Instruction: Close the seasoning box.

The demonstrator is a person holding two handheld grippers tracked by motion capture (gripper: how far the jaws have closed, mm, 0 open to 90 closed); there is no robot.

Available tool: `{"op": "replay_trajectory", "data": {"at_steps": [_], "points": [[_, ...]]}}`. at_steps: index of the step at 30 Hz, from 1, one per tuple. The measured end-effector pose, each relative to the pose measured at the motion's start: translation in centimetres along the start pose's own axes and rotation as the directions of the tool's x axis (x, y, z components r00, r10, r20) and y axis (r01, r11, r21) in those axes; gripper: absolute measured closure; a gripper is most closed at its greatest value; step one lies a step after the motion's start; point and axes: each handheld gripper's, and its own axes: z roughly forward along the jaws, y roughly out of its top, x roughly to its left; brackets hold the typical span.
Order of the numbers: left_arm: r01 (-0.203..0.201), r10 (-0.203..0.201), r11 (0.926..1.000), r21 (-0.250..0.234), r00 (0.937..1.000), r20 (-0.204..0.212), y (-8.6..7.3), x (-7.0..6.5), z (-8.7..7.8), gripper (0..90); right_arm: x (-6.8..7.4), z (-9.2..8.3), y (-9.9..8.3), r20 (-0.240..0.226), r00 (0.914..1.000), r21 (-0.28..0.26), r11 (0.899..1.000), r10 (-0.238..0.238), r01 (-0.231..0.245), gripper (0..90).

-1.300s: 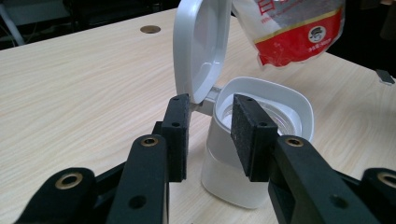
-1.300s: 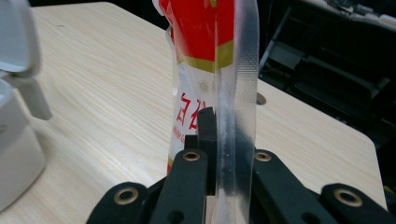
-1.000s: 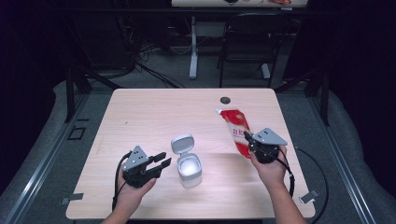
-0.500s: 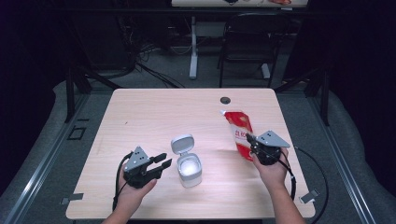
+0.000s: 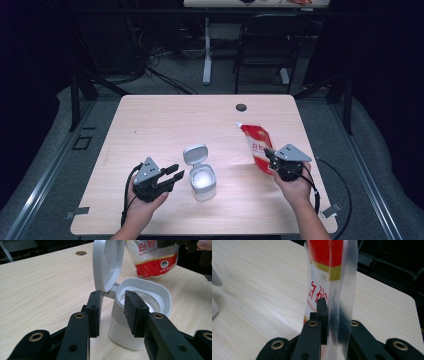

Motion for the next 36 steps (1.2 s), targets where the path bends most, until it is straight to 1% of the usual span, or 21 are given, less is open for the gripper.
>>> {"op": "replay_trajectory", "data": {"at_steps": [2, 3, 5, 7, 9, 11, 13, 14, 16, 18, 19, 21, 25, 26, 27, 31, 32, 36], "points": [[0.001, -0.001, 1.0, -0.006, 1.0, 0.001, 0.0, -0.1, 0.1, 67.3, 0.0, -0.2, -0.1, -0.009, 0.9998, 0.016, 1.0, -0.017, 0.017, 86.0], [-0.002, 0.002, 1.0, -0.006, 1.0, 0.002, 0.0, -0.1, 0.1, 67.3, 0.0, -0.4, -0.2, -0.006, 0.9997, 0.022, 1.0, -0.022, 0.022, 85.3], [-0.009, 0.009, 1.0, 0.002, 1.0, 0.004, 0.0, -0.2, 0.1, 67.3, -0.1, -0.5, -0.4, -0.017, 0.9998, 0.022, 1.0, -0.015, 0.015, 83.1], [-0.009, 0.009, 1.0, -0.004, 1.0, 0.002, 0.0, -0.2, 0.2, 67.3, -0.4, -0.8, -0.6, -0.022, 0.9998, 0.021, 1.0, -0.005, 0.006, 80.3], [-0.006, 0.006, 1.0, 0.004, 1.0, 0.004, 0.0, -0.2, 0.2, 67.3, -0.7, -1.3, -0.8, -0.034, 0.9994, 0.024, 1.0, 0.005, -0.004, 74.2], [-0.002, 0.002, 1.0, -0.002, 1.0, 0.004, -0.1, -0.2, 0.2, 67.3, -0.8, -1.7, -1.0, -0.028, 0.9996, 0.02, 1.0, 0.007, -0.007, 68.5], [-0.001, 0.001, 1.0, -0.003, 1.0, 0.002, -0.1, -0.1, 0.2, 67.3, -0.9, -2.1, -1.2, -0.043, 0.999, 0.017, 1.0, 0.012, -0.011, 63.4], [-0.001, 0.001, 1.0, -0.002, 1.0, 0.003, -0.1, -0.1, 0.2, 67.3, -0.9, -2.4, -1.4, -0.037, 0.9991, 0.013, 1.0, 0.021, -0.021, 59.6], [0.0, 0.0, 1.0, -0.002, 1.0, 0.002, -0.1, -0.1, 0.2, 67.1, -1.0, -2.6, -1.6, -0.037, 0.9991, 0.017, 1.0, 0.024, -0.023, 58.8], [-0.001, 0.001, 1.0, -0.002, 1.0, 0.002, -0.1, -0.1, 0.2, 66.8, -1.1, -2.9, -1.9, -0.047, 0.9978, 0.007, 0.999, 0.047, -0.047, 57.0], [-0.001, 0.001, 1.0, -0.001, 1.0, 0.0, -0.1, -0.1, 0.2, 66.4, -1.0, -3.0, -2.0, -0.044, 0.9975, 0.002, 0.998, 0.055, -0.055, 55.6], [0.002, -0.002, 1.0, -0.001, 1.0, 0.001, -0.1, -0.1, 0.2, 66.1, -1.0, -3.1, -2.0, -0.034, 0.9979, 0.002, 0.998, 0.055, -0.055, 55.3], [-0.006, 0.006, 1.0, 0.002, 1.0, -0.002, -0.1, 0.0, 0.1, 65.2, -0.7, -3.5, -2.0, -0.033, 0.9978, -0.004, 0.998, 0.058, -0.058, 53.3], [-0.001, 0.001, 1.0, 0.0, 1.0, -0.003, -0.2, 0.0, 0.1, 65.1, -0.6, -3.6, -2.0, -0.028, 0.9979, -0.006, 0.998, 0.059, -0.059, 53.0], [0.001, -0.001, 1.0, 0.0, 1.0, -0.002, -0.2, 0.0, 0.1, 64.9, -0.6, -3.7, -2.1, -0.023, 0.9985, 0.006, 0.999, 0.051, -0.051, 52.4], [0.004, -0.004, 1.0, -0.007, 1.0, -0.007, -0.2, 0.1, 0.1, 64.0, -0.3, -4.0, -2.5, -0.021, 0.9979, 0.009, 0.998, 0.062, -0.061, 52.0], [0.002, -0.002, 1.0, -0.007, 1.0, -0.008, -0.2, 0.1, 0.1, 63.9, -0.2, -4.1, -2.6, -0.013, 0.998, 0.009, 0.998, 0.062, -0.062, 51.3], [0.004, -0.004, 1.0, -0.004, 1.0, -0.009, -0.2, 0.2, 0.1, 63.4, -0.4, -4.3, -2.7, -0.011, 0.9969, 0.0, 0.997, 0.078, -0.078, 50.4]]}}
